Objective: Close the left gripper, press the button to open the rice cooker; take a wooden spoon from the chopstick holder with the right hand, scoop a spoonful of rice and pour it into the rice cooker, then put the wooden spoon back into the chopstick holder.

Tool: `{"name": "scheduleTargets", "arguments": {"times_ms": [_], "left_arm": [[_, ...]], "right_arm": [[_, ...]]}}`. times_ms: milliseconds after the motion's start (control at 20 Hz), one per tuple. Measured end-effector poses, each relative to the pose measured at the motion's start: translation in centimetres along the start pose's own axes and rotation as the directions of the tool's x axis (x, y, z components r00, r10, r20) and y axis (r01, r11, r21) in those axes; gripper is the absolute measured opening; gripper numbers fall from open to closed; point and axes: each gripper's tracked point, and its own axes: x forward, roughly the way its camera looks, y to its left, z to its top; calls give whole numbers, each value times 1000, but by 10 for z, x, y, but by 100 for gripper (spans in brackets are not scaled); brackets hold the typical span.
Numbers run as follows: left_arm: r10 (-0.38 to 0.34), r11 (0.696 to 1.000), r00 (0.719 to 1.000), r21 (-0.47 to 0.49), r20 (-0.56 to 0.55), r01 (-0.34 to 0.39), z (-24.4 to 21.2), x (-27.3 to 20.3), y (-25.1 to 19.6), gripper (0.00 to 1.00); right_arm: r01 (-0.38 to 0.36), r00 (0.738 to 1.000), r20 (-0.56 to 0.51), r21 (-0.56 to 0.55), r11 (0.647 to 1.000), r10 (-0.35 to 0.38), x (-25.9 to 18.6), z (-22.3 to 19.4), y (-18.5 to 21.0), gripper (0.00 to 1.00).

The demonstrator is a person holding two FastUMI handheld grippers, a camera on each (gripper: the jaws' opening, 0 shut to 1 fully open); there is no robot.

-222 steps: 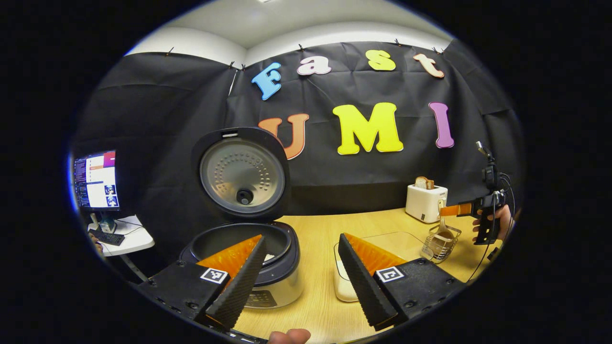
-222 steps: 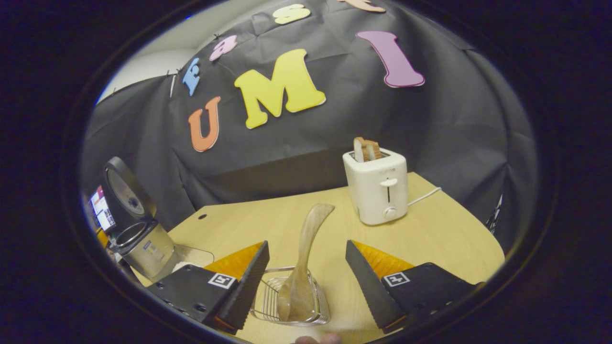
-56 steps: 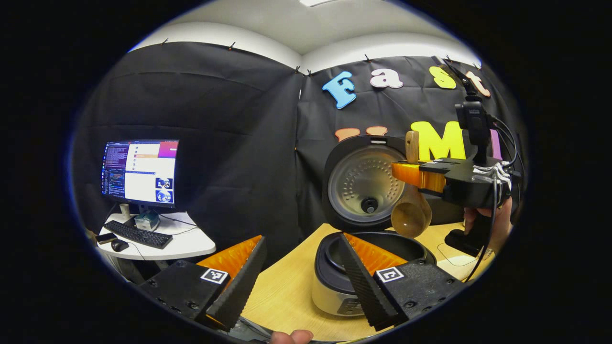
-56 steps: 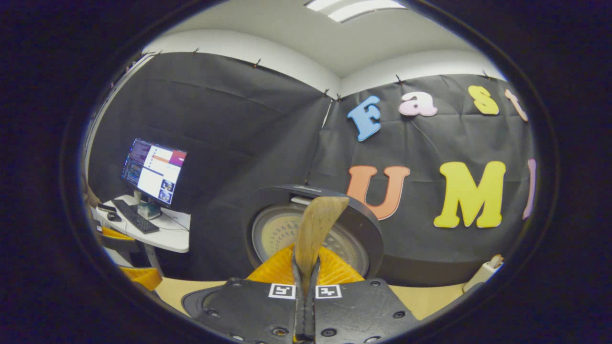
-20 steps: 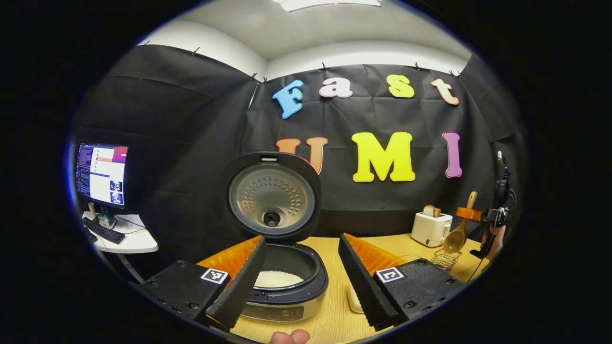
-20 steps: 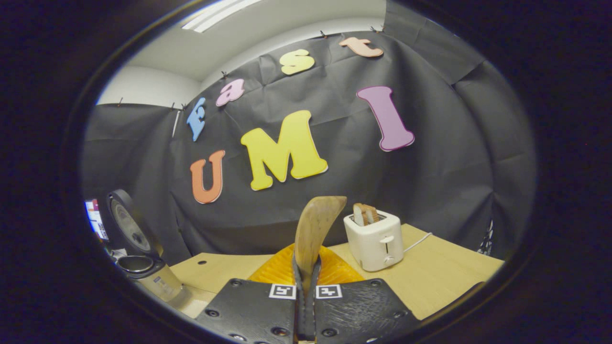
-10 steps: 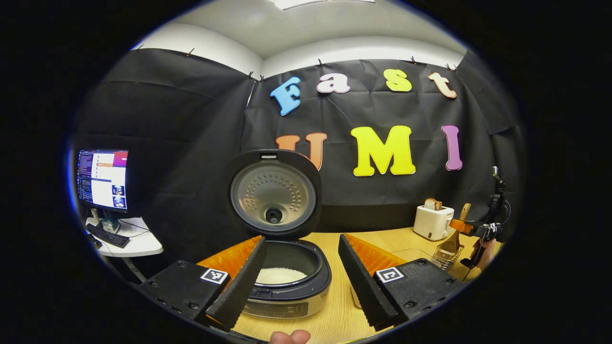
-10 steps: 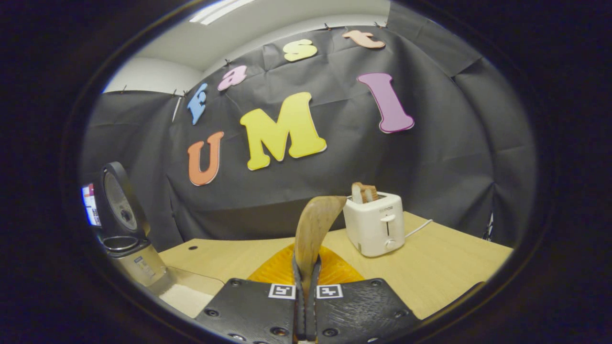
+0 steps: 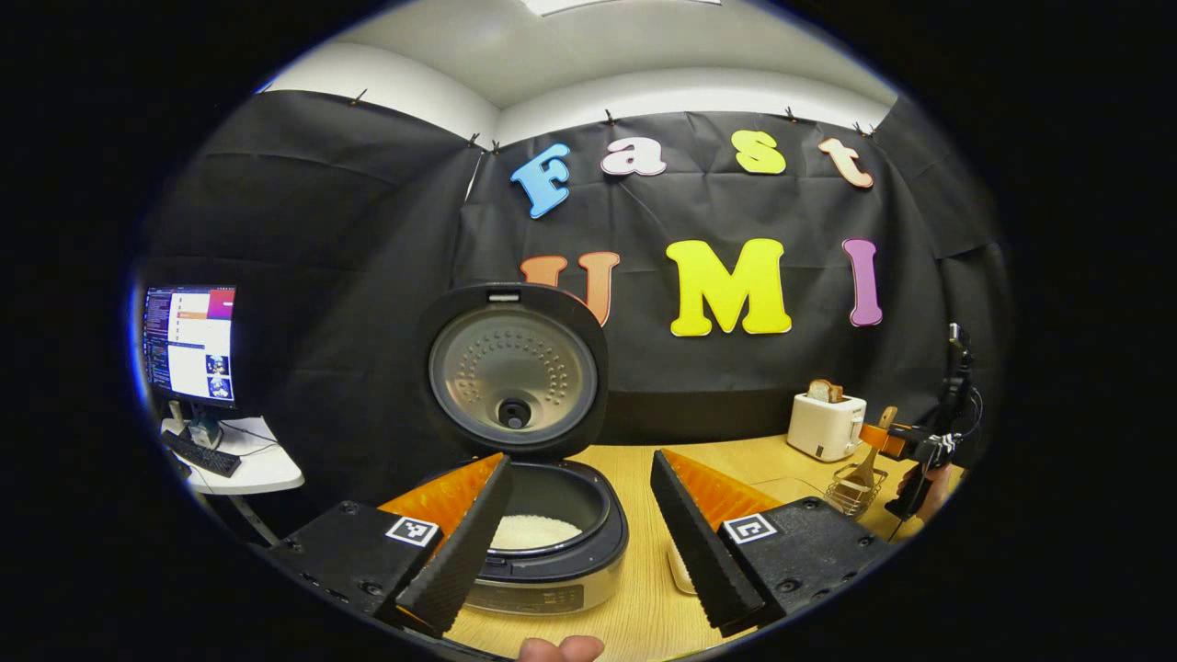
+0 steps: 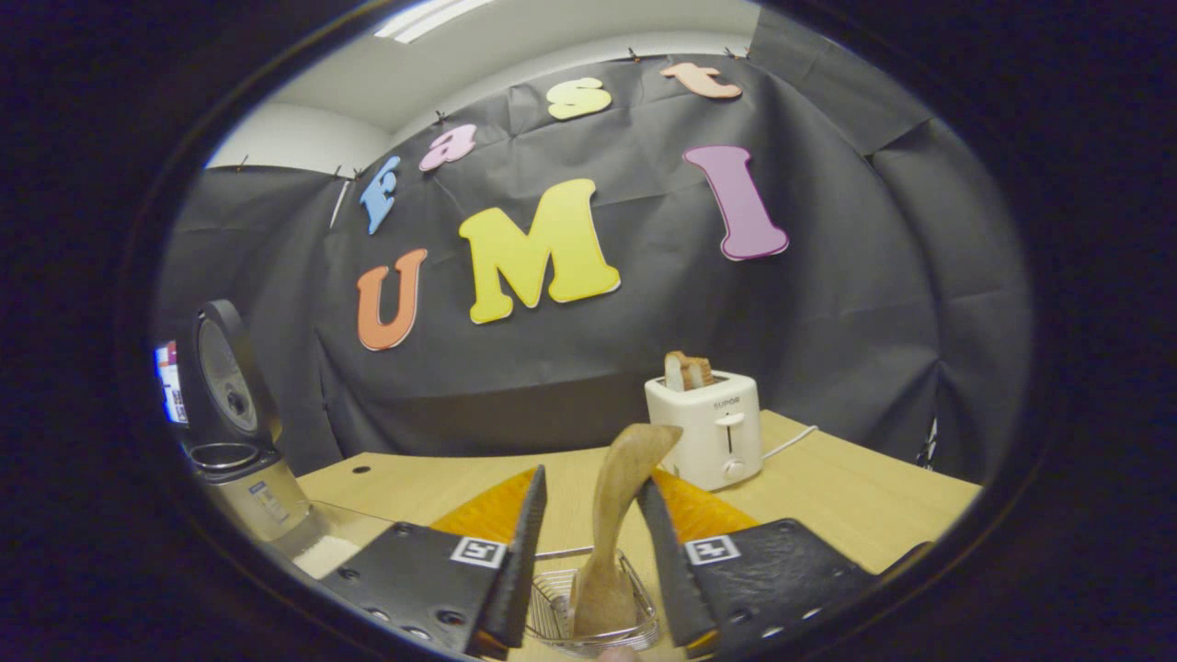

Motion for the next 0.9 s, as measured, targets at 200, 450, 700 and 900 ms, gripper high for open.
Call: {"name": "scheduleTargets", "arguments": {"times_ms": [200, 450, 700, 900], "left_arm": [[28, 999, 999, 41, 31, -30, 19, 2, 10, 100], [98, 992, 993, 73, 68, -103, 54, 5, 25, 96], [92, 989, 992, 111, 88, -102, 100, 38, 32, 96], [96, 984, 993, 146, 65, -104, 130, 69, 39, 95]], "right_arm": [[39, 999, 4, -4, 999, -39, -3, 7, -14, 75], [68, 997, 34, 28, 997, -69, -3, 31, -32, 95], [68, 986, 150, 61, 996, -77, -27, 78, -45, 91], [90, 966, 242, 14, 996, -91, -60, 103, -59, 100]]}}
